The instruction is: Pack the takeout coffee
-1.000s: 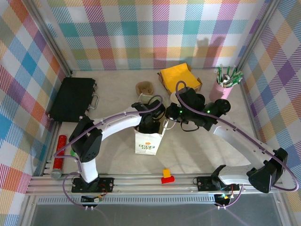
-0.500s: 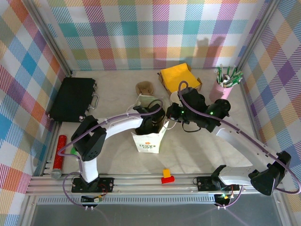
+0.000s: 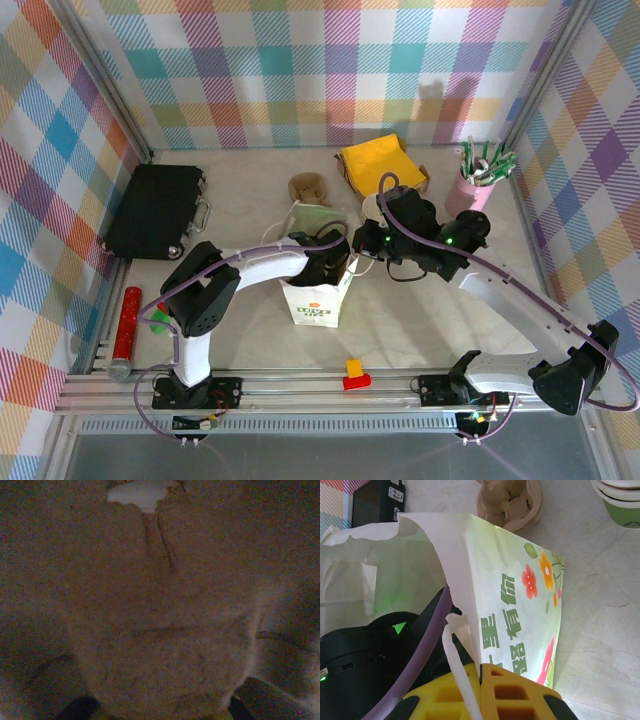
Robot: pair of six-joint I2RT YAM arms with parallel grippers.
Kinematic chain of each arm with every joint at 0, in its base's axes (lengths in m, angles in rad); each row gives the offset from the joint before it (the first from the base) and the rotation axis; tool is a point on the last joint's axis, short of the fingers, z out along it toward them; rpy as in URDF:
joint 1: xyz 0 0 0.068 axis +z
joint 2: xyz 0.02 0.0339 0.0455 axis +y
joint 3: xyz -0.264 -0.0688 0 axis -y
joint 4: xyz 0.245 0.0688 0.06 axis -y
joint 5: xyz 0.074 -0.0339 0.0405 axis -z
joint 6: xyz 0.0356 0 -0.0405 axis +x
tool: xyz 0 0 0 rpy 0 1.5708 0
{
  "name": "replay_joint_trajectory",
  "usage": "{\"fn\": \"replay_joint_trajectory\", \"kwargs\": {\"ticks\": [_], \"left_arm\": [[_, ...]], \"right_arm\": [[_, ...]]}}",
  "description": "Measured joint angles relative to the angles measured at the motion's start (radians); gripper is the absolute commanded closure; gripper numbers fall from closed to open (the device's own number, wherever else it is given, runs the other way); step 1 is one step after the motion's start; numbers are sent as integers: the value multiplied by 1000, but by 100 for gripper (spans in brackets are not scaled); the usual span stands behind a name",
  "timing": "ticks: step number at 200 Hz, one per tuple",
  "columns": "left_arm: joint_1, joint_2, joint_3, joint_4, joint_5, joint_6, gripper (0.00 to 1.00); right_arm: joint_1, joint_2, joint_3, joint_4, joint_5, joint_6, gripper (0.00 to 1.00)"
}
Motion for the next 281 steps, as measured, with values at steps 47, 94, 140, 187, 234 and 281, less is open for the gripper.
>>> {"fn": "replay_joint_trajectory", "kwargs": {"ticks": [47,94,140,187,234,281], "left_arm": [[1,1,-9,21,11,-2,100],[1,1,-12,25,15,-8,100],[1,0,-2,18,23,-15,100],[-9,-27,63,-37,39,-26,100],[-15,-127,151,-89,42,-34,100],[-16,-188,198,-115,62,-47,100]], "right_arm": [[0,0,0,0,0,0,94],[0,-3,-3,0,0,0,95],[0,-9,-5,0,2,0,95],[0,-16,-5,-6,17,0,95],[0,-23,-5,-11,30,0,95],[1,-24,-5,-15,35,0,94]]}}
